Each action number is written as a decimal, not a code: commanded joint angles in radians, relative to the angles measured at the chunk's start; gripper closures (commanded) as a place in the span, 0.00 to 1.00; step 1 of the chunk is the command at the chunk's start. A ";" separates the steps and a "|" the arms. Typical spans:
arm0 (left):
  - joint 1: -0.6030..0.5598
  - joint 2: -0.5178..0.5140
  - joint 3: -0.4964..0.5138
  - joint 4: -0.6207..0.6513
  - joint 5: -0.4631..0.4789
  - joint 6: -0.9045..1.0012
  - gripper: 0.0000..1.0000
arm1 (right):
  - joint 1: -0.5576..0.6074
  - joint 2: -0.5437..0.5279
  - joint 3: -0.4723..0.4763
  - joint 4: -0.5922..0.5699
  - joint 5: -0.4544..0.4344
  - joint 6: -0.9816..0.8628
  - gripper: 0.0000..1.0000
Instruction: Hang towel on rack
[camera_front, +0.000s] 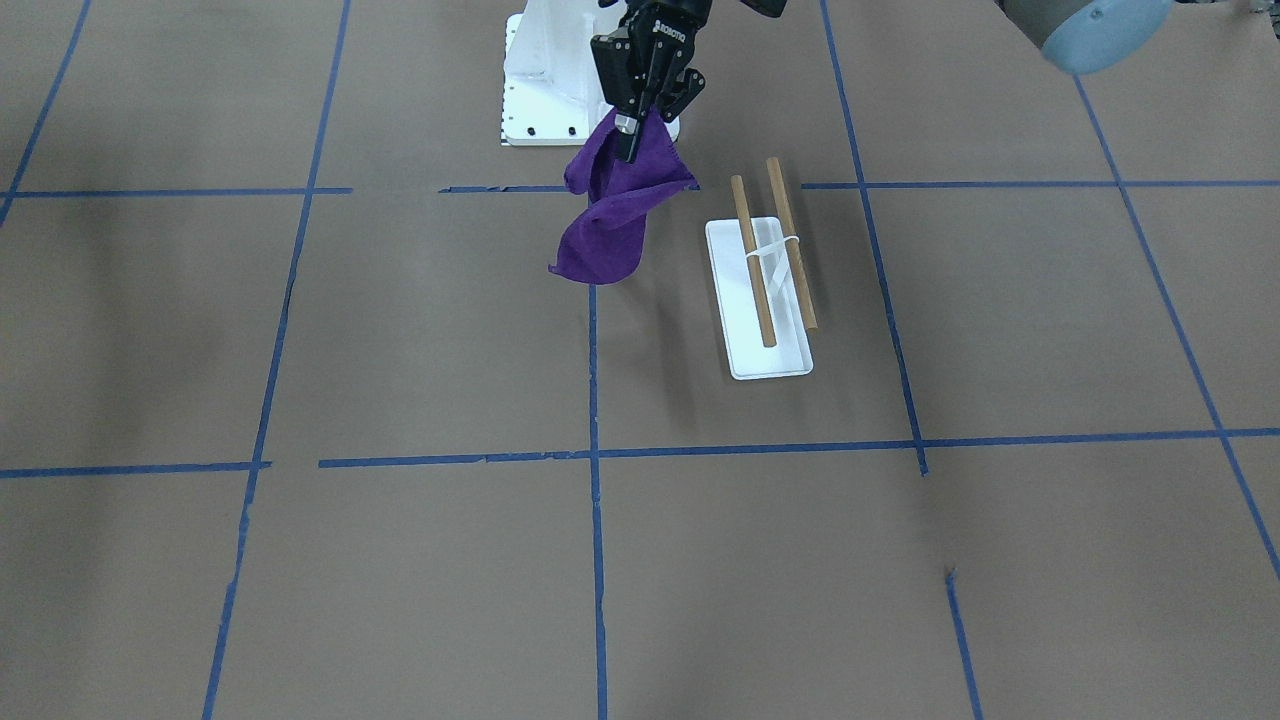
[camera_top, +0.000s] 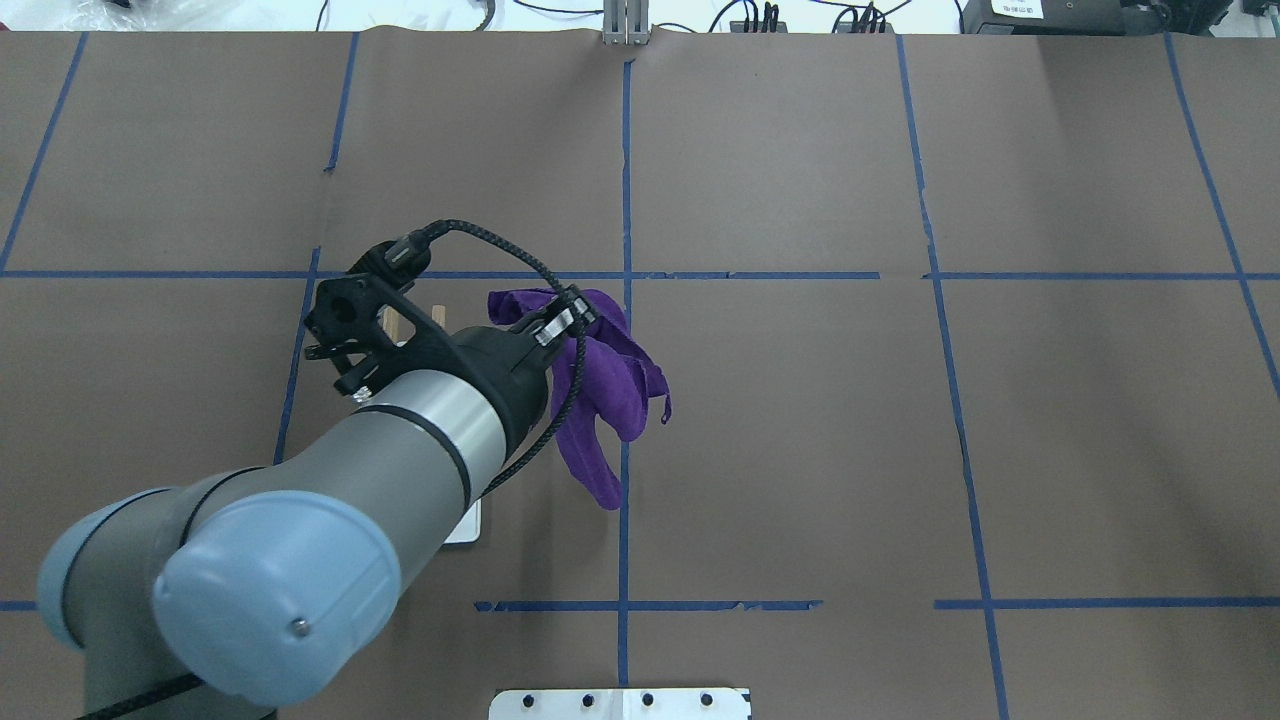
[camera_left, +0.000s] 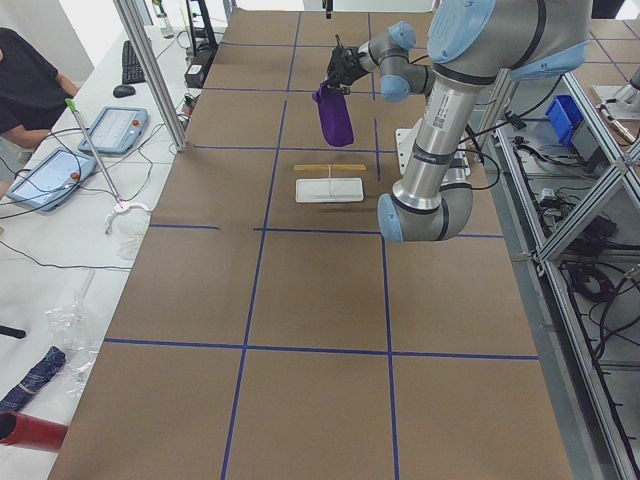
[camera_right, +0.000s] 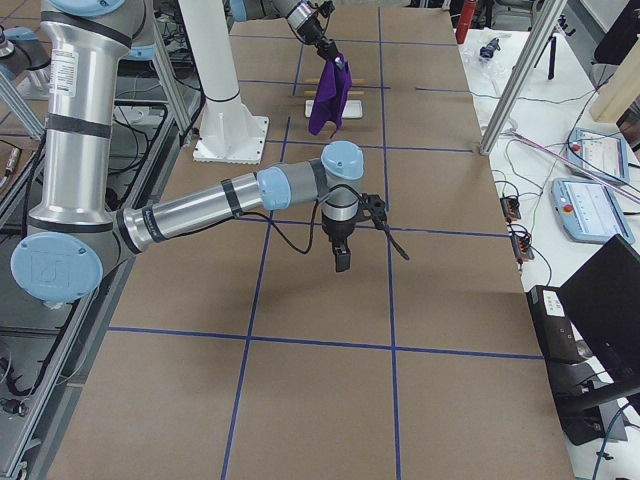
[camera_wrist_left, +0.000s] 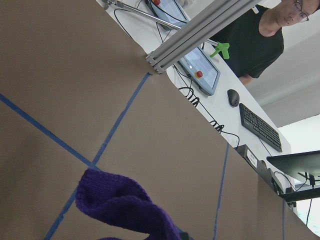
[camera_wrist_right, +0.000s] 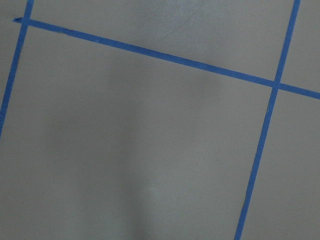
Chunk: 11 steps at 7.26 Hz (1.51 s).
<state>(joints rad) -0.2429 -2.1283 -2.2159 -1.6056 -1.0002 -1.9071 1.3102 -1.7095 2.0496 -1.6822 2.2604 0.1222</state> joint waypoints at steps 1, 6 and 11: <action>-0.001 0.156 -0.105 0.030 0.014 -0.003 1.00 | 0.004 0.010 -0.019 0.001 0.005 -0.001 0.00; -0.126 0.416 -0.096 0.029 0.009 0.008 1.00 | 0.006 0.013 -0.019 0.001 0.007 0.002 0.00; -0.130 0.452 0.102 -0.064 0.014 0.013 1.00 | 0.015 0.013 -0.016 0.001 0.018 0.004 0.00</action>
<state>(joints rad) -0.3723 -1.6871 -2.1689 -1.6218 -0.9880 -1.8950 1.3227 -1.6966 2.0340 -1.6813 2.2773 0.1257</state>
